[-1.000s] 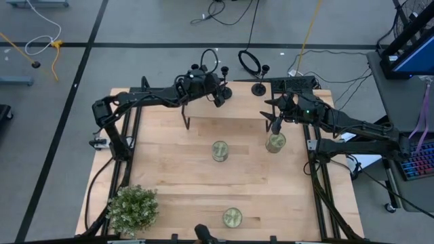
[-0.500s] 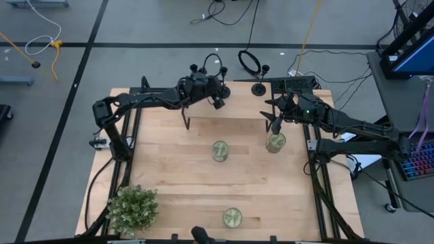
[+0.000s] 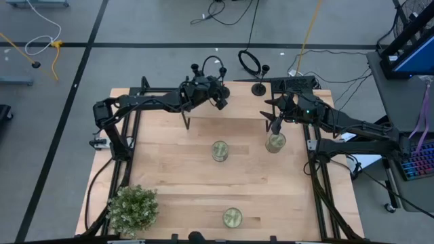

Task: Pick & Place candle stick holders
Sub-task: Put the black candle holder on the shelf

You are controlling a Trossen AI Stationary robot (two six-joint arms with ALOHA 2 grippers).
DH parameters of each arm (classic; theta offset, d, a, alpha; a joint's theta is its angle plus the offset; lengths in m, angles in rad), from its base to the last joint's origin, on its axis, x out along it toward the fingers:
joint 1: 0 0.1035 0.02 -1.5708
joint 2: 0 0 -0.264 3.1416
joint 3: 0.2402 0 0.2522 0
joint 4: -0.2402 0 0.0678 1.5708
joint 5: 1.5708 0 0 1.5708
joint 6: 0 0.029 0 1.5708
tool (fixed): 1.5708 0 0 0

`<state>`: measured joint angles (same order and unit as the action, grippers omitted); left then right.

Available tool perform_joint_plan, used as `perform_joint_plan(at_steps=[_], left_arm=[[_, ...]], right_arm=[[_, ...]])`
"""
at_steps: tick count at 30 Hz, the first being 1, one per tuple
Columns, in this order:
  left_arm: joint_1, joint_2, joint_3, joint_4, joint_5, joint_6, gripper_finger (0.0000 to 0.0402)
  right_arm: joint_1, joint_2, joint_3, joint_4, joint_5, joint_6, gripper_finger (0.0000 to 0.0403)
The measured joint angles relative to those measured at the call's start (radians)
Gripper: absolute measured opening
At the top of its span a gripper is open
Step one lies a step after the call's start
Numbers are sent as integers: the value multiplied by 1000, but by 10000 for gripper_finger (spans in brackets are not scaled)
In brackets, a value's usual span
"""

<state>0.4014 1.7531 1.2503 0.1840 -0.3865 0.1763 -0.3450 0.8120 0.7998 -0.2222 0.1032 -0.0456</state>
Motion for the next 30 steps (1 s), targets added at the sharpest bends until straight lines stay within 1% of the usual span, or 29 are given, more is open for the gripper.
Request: perform_joint_plan(at_steps=[2, 8, 14, 22, 25, 30], left_arm=[[-5, 0, 0, -8, -34, -5, 81], [-35, 0, 0, -39, -38, -82, 81], [-57, 0, 0, -48, -69, -148, 81], [-47, 0, 0, -55, -69, -192, 81], [-31, 0, 0, -54, -47, -244, 81], [-9, 15, 1, -37, 52, -322, 81]], right_arm=[[0, 0, 0, 0, 0, 0, 228], [0, 0, 0, 0, 0, 0, 228], [0, 0, 0, 0, 0, 0, 228], [0, 0, 0, -1, -2, 32, 228], [0, 0, 0, -1, -2, 34, 228], [0, 0, 0, -1, -2, 34, 228]])
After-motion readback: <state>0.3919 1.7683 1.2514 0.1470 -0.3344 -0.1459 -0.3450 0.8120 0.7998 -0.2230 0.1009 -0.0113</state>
